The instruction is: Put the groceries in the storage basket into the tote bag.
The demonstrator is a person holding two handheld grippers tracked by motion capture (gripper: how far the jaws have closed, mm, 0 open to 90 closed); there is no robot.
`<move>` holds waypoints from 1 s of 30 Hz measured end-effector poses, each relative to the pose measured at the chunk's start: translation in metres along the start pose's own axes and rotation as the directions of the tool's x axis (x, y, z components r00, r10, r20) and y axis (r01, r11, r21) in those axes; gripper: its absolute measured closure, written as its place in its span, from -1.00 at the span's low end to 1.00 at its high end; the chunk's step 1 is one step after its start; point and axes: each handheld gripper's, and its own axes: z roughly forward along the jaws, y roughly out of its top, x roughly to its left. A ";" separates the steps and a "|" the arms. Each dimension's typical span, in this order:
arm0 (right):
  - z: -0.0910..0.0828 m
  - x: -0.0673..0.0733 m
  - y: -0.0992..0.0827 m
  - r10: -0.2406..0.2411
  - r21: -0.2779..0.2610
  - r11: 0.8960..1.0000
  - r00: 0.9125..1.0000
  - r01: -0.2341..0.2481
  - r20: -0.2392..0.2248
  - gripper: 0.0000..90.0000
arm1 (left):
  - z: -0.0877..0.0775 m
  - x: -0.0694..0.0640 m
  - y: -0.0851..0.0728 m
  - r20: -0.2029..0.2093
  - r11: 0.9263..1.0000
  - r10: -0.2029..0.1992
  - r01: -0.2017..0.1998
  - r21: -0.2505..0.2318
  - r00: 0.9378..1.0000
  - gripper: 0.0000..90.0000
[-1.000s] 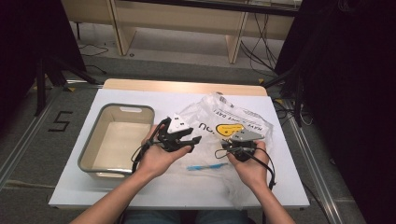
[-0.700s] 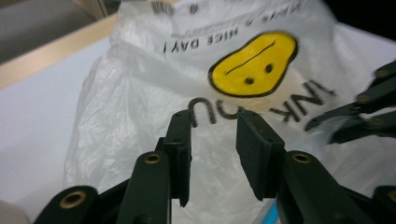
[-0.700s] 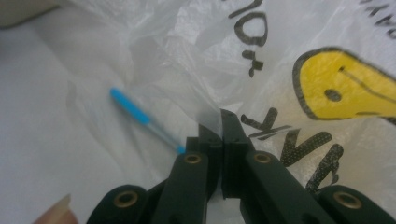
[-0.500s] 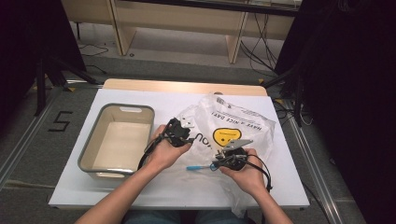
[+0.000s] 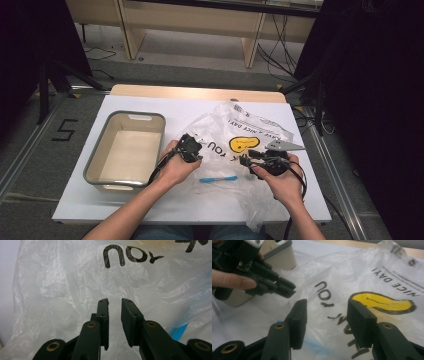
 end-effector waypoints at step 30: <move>-0.029 -0.048 -0.031 0.088 0.107 0.988 0.981 -0.108 0.171 0.05 | -0.018 -0.008 -0.008 0.039 0.994 -0.022 0.026 -0.103 0.999 0.04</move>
